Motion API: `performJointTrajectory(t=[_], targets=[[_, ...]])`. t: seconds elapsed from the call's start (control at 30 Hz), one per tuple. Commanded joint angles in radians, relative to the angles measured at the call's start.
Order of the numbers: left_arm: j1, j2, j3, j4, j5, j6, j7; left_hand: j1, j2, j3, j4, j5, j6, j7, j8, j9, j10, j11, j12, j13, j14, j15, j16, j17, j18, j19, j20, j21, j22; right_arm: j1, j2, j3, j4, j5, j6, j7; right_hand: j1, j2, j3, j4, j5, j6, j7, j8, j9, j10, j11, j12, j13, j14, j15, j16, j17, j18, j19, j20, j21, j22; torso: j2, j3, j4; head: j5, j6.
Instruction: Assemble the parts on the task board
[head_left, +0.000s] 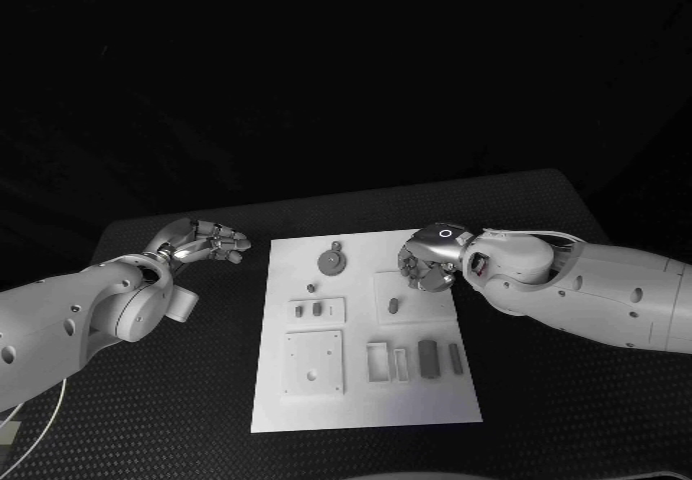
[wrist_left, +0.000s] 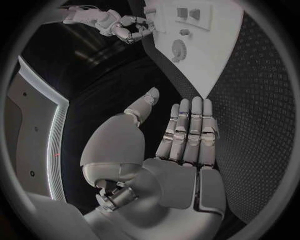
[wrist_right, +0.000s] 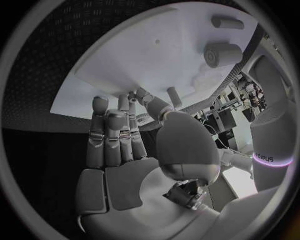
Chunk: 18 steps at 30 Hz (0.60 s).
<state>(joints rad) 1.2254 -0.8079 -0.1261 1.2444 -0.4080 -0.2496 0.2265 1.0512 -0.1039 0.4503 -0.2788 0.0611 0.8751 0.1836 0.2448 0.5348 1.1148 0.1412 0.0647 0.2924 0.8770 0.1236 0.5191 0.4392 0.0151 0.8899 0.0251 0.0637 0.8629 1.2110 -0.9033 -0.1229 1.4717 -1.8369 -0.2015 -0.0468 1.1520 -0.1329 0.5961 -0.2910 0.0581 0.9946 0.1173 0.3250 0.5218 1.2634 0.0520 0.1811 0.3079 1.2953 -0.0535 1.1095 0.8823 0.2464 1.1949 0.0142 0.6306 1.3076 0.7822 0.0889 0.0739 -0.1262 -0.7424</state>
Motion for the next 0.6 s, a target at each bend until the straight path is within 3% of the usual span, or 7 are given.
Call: performJointTrajectory(t=[0.03,0.2,0.4,0.6], targets=[[0.001,0.002,0.0,0.001,0.006,0.013,0.006,-0.004,0.007,-0.002,-0.002,-0.005,-0.008,-0.002,0.002,-0.002,-0.009,0.001,0.002,-0.002,0.002,0.006,-0.004,0.001,0.021,-0.001,0.005,0.002,-0.002,-0.014,-0.01,-0.013,-0.017,-0.026,0.097,-0.038,0.004,-0.007,-0.004,-0.002,0.001,-0.003,0.007,0.003,0.002,-0.004,0.003,-0.005,-0.001,-0.005,-0.003,0.002,0.001,0.015,-0.003,-0.006,-0.005,0.002,0.0,-0.0004,0.0007,0.001,-0.001],[0.001,0.001,0.0,-0.001,0.006,0.011,0.007,-0.004,0.007,-0.001,-0.002,-0.004,-0.008,-0.002,0.002,-0.002,-0.009,0.002,0.002,-0.002,0.002,0.006,-0.005,0.002,0.021,-0.001,0.005,0.002,-0.002,-0.014,-0.009,-0.013,-0.017,-0.032,0.101,-0.036,0.02,0.002,-0.001,-0.003,0.0,0.0,0.005,0.004,0.005,-0.002,0.002,-0.007,0.001,-0.005,-0.003,0.002,0.003,0.015,-0.004,-0.006,-0.007,0.004,0.0,-0.0001,0.0005,-0.001,-0.002],[0.001,0.002,0.0,0.0,0.006,0.008,0.008,-0.003,0.008,-0.001,-0.002,-0.004,-0.008,-0.002,0.003,-0.002,-0.009,0.002,0.002,-0.002,0.002,0.006,-0.006,0.003,0.021,-0.001,0.005,0.003,-0.003,-0.016,-0.007,-0.013,-0.018,-0.053,0.083,-0.049,0.065,0.043,0.0,-0.005,0.0,0.032,-0.007,0.022,0.019,0.031,-0.013,0.004,0.013,0.001,-0.018,0.013,0.012,0.015,0.005,-0.011,0.0,0.016,0.0,0.0003,0.0002,-0.001,-0.002],[0.001,0.001,0.0,0.0,0.006,0.006,0.009,-0.002,0.008,0.0,-0.002,-0.004,-0.008,-0.002,0.003,-0.002,-0.009,0.001,0.003,-0.003,0.002,0.006,-0.007,0.004,0.021,-0.001,0.005,0.003,-0.004,-0.019,-0.006,-0.013,-0.011,-0.066,0.056,-0.05,0.077,0.053,-0.004,-0.005,0.001,0.045,-0.012,0.026,0.024,0.044,-0.02,0.005,0.018,0.005,-0.025,0.029,0.024,0.015,0.015,-0.017,0.01,0.022,0.0,0.0001,-0.0001,-0.003,-0.004]])
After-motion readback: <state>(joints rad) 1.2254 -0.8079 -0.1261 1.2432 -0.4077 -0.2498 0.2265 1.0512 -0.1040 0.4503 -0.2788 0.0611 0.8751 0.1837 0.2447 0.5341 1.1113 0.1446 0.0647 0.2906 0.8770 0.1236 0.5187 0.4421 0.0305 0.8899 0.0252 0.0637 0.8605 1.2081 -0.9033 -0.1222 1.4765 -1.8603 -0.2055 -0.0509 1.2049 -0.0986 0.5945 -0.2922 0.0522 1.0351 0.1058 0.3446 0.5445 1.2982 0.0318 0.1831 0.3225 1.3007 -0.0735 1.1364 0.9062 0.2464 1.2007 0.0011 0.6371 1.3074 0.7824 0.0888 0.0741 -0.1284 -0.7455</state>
